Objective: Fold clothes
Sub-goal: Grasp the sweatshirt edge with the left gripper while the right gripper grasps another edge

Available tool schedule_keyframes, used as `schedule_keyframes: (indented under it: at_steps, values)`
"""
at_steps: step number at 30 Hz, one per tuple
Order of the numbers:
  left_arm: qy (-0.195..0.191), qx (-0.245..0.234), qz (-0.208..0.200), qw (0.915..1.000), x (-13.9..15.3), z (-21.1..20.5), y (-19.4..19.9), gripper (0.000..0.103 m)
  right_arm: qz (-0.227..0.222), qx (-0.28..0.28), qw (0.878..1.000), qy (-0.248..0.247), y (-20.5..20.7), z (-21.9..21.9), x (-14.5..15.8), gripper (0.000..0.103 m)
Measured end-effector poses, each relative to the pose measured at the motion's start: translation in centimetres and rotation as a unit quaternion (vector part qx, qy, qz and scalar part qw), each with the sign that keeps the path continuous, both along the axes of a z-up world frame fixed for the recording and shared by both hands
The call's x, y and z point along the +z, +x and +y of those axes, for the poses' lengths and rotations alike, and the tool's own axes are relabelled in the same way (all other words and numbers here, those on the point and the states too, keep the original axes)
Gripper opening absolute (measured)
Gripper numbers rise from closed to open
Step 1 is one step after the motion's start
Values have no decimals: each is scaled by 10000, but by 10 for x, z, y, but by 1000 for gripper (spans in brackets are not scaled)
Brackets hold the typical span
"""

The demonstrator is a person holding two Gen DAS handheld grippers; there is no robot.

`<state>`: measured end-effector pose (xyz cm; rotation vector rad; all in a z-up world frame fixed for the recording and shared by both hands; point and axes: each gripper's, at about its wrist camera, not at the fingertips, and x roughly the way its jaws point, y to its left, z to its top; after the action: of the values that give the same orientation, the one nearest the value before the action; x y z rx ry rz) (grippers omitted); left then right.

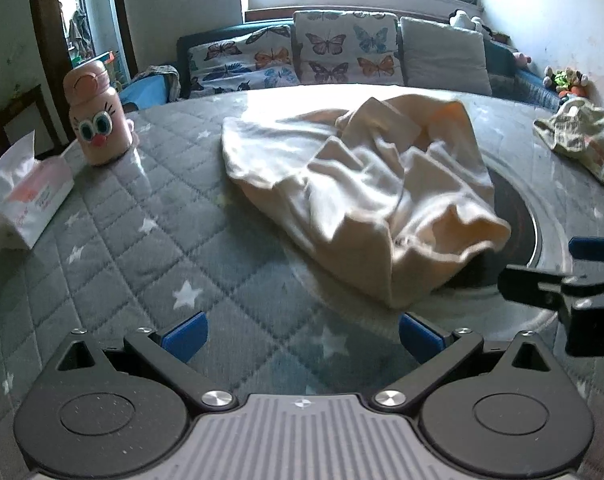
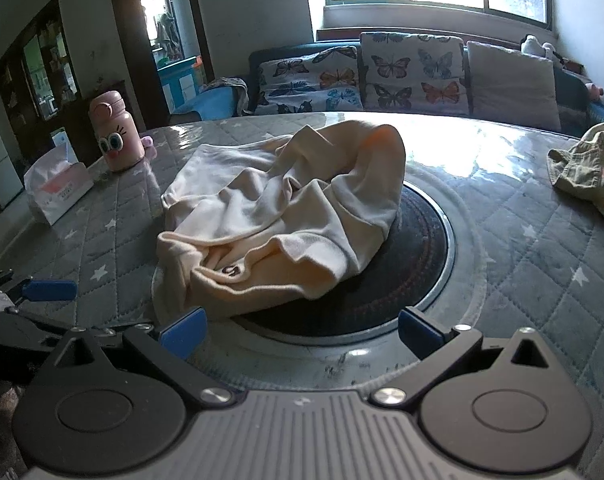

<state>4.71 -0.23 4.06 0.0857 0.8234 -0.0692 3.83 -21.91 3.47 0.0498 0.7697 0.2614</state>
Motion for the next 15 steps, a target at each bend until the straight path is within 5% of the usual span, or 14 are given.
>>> schedule_keyframes:
  at_steps: [15]
  values:
    - [298, -472, -434, 9975, 21, -42, 75, 101, -32, -317, 9995, -35, 73, -34, 21, 93]
